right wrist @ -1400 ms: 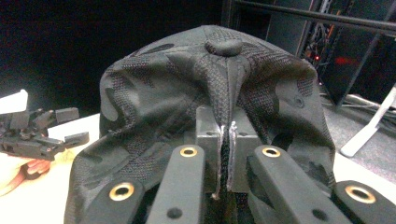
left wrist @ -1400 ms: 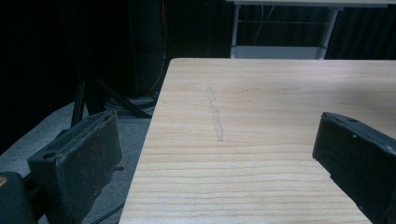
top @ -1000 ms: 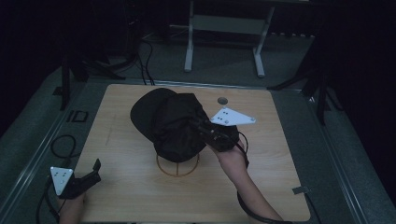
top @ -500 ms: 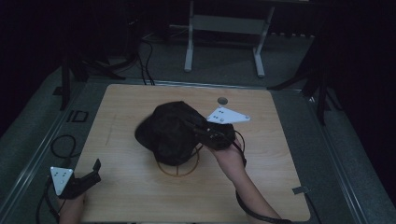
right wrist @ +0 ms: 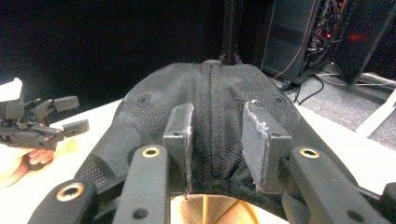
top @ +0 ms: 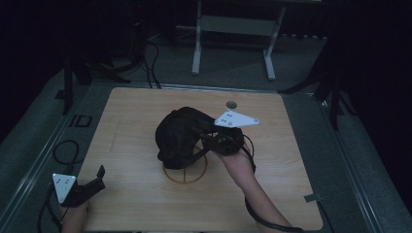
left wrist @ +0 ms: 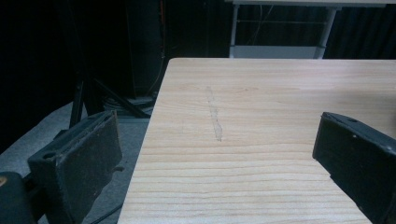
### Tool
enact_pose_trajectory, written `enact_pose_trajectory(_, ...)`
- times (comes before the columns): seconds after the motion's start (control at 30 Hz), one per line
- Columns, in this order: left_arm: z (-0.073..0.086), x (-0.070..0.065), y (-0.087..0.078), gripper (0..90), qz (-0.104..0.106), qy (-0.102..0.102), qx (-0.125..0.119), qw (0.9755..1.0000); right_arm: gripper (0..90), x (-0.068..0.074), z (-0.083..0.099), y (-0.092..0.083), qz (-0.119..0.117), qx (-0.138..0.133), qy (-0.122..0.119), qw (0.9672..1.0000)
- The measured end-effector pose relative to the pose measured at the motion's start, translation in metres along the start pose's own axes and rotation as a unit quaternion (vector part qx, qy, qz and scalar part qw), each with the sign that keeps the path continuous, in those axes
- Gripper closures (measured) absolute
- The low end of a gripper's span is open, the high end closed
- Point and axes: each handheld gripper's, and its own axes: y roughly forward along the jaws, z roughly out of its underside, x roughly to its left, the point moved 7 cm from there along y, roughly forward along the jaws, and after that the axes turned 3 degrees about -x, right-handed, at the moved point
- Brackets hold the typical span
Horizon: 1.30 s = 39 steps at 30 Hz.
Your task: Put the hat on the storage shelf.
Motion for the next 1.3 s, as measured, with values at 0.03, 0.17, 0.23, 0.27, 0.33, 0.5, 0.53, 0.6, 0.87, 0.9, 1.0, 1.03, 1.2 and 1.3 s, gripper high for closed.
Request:
enact_pose_trajectory(0.03, 0.000, 0.000, 0.000, 1.8, 0.000, 0.000, 0.000, 1.0000, 61.9, 0.000, -0.001, 0.000, -0.001, 0.000, 0.000, 1.0000)
enact_pose_trajectory(0.17, 0.000, 0.000, 0.000, 1.8, 0.000, -0.001, 0.000, 1.0000, 61.8, -0.001, -0.005, -0.003, 0.002, -0.005, -0.001, 1.0000)
enact_pose_trajectory(0.23, 0.000, 0.000, 0.000, 1.8, 0.000, 0.000, 0.000, 1.0000, 60.1, -0.002, -0.007, -0.006, 0.002, -0.010, 0.000, 0.9999)
enact_pose_trajectory(0.27, 0.000, 0.000, 0.000, 1.8, 0.000, 0.000, 0.000, 1.0000, 59.6, -0.002, -0.008, -0.007, 0.003, -0.011, 0.000, 0.9999)
enact_pose_trajectory(0.33, 0.000, 0.000, 0.000, 1.8, 0.000, 0.000, 0.000, 1.0000, 57.8, -0.004, -0.010, -0.010, 0.007, -0.016, -0.001, 0.9999)
enact_pose_trajectory(0.5, 0.000, 0.000, 0.000, 1.8, 0.000, 0.000, 0.000, 1.0000, 48.4, -0.015, -0.014, -0.017, 0.016, -0.021, 0.004, 0.9996)
enact_pose_trajectory(0.53, 0.000, 0.000, 0.000, 1.8, 0.000, 0.000, 0.000, 1.0000, 46.8, -0.016, -0.014, -0.019, 0.018, -0.020, 0.004, 0.9996)
enact_pose_trajectory(0.6, 0.000, 0.000, 0.000, 1.8, -0.001, 0.000, 0.000, 1.0000, 41.4, -0.021, -0.014, -0.022, 0.020, -0.019, 0.000, 0.9996)
enact_pose_trajectory(0.87, 0.000, 0.000, 0.000, 1.8, -0.001, 0.000, -0.001, 1.0000, 30.0, -0.044, -0.006, -0.035, 0.031, -0.010, 0.012, 0.9994)
enact_pose_trajectory(0.9, 0.000, 0.000, 0.000, 1.8, -0.001, 0.000, -0.001, 1.0000, 29.8, -0.047, -0.004, -0.038, 0.037, -0.010, 0.013, 0.9992)
enact_pose_trajectory(1.0, 0.000, 0.000, 0.000, 1.8, -0.002, -0.001, -0.002, 1.0000, 28.4, -0.055, 0.000, -0.043, 0.044, -0.010, 0.015, 0.9989)
enact_pose_trajectory(1.03, 0.000, 0.000, 0.000, 1.8, -0.002, -0.001, -0.002, 1.0000, 26.3, -0.058, 0.002, -0.046, 0.047, -0.010, 0.016, 0.9987)
enact_pose_trajectory(1.2, 0.000, 0.000, -0.001, 1.8, -0.002, 0.000, -0.003, 1.0000, 18.3, -0.070, 0.013, -0.056, 0.050, -0.011, 0.017, 0.9985)
enact_pose_trajectory(1.3, 0.000, 0.000, 0.000, 1.8, -0.001, 0.001, -0.001, 1.0000, 14.3, -0.080, 0.023, -0.062, 0.065, -0.010, 0.013, 0.9978)
